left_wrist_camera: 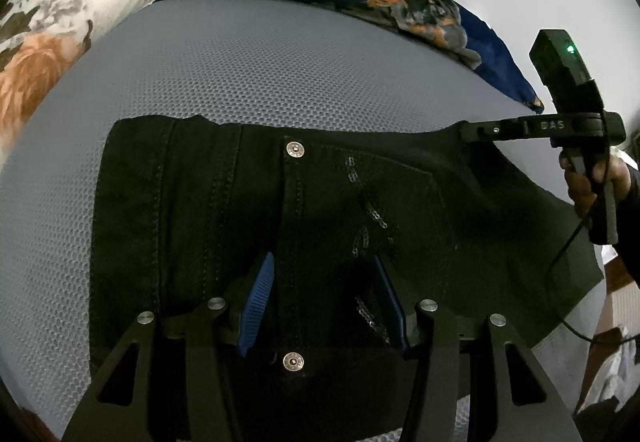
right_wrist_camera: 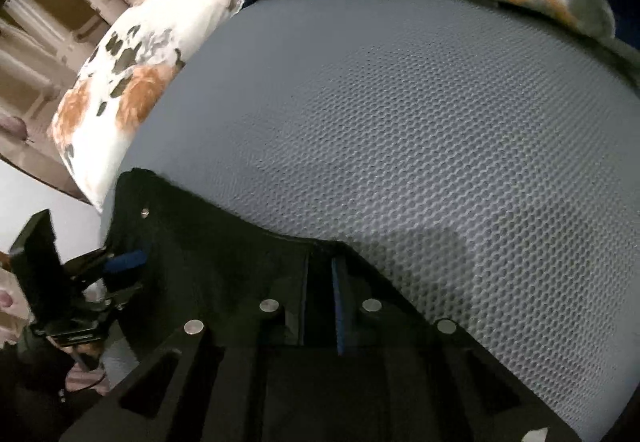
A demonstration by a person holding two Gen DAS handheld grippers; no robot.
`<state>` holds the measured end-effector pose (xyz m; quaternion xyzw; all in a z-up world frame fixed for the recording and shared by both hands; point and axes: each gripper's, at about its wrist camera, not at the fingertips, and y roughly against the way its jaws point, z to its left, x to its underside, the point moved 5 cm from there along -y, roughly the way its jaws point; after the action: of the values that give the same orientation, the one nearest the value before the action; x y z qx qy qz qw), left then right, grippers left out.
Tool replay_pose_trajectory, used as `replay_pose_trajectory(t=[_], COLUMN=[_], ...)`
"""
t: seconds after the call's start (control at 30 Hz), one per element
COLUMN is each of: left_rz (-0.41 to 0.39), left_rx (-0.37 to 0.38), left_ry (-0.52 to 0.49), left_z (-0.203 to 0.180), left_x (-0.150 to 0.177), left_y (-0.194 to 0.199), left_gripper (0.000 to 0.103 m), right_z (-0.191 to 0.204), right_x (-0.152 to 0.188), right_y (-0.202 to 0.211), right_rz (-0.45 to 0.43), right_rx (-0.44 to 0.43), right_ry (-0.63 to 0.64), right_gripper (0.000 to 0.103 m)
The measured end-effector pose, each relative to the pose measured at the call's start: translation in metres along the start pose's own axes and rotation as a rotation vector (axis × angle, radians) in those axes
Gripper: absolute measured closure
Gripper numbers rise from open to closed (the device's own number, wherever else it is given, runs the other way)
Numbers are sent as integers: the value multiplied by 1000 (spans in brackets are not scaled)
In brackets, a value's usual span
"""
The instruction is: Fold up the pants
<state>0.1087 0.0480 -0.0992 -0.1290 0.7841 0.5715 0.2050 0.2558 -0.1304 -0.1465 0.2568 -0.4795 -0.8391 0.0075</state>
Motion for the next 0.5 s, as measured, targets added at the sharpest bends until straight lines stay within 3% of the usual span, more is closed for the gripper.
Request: replay_pose_trajectory(t=[0.1,0.2,0.27,0.43,0.5], left_rz=[-1,0,1,-62,-96], left_rx=[-1,-3,-8,-69,-70], left_ry=[-3,-4,-7,-80,-136], left_z=[0,0,0,-16,-28], left_x=[0,0,-1,-11,-16], left_y=[-1,-1,-1,16,20], left_gripper=[51,51,51,51,50], right_z=[-3,-9,-11,-17,-25], right_x=[3,1,4,16,28], right_y=[-18,-17,-11,35,61], right_rz=[-5,-23,-27,-130,-184], right_rx=[54,33,25,60,121], right_ry=[2,-29,-37,-68,-97], right_gripper=[95,94,82,74,65])
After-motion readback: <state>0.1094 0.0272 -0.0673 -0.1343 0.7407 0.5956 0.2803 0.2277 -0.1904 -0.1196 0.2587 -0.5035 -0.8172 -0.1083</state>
